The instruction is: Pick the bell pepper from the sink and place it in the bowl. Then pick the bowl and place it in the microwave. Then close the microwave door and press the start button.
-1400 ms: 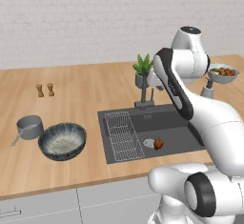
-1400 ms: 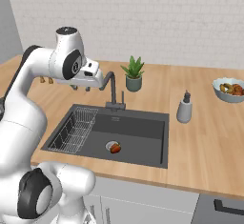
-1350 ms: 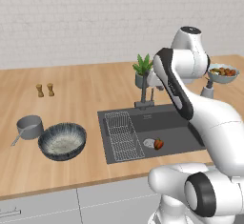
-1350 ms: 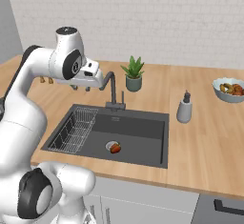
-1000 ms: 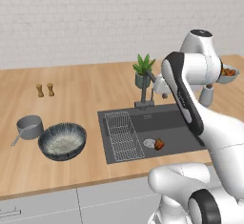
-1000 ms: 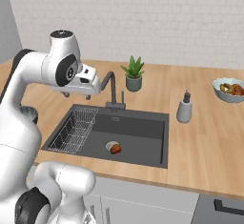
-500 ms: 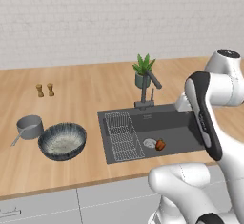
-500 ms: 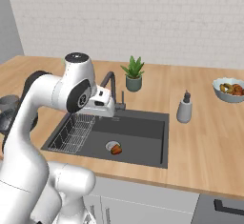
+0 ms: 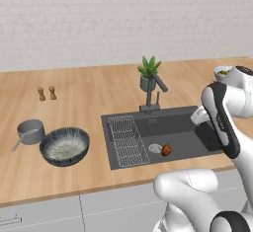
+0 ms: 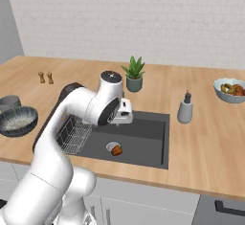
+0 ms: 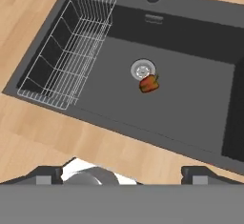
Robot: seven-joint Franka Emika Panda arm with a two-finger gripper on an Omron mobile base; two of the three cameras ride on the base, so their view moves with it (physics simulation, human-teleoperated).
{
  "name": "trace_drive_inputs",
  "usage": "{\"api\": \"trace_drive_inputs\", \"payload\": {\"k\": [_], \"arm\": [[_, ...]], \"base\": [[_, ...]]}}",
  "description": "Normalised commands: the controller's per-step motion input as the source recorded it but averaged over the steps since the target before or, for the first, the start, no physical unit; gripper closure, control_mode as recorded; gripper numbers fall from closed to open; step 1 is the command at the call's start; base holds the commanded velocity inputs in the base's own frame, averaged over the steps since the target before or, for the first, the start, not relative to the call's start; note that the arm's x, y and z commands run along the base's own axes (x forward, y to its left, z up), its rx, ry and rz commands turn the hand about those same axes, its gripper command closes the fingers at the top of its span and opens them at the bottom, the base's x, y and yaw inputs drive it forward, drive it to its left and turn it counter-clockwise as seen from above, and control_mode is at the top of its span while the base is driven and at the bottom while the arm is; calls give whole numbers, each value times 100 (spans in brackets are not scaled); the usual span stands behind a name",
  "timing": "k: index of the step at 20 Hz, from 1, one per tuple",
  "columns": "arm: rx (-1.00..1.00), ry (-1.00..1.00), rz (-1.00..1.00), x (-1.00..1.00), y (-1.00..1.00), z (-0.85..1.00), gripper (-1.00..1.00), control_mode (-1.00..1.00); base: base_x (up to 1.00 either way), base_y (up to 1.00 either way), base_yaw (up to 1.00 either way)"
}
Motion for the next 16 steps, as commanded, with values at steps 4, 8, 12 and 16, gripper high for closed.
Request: {"api": "trace_drive_inputs", "payload": {"k": [4,8,12,16], "arm": [[0,0,36,57,-7,-38,-100,-100],[1,3,44,53,-9,-34,-100,-100],[0,5,43,58,0,-31,-100,-100],[0,1,35,20,-7,-12,-100,-100]], "base": [[0,0,0],[0,0,0],[0,0,0],[0,0,0]]}}
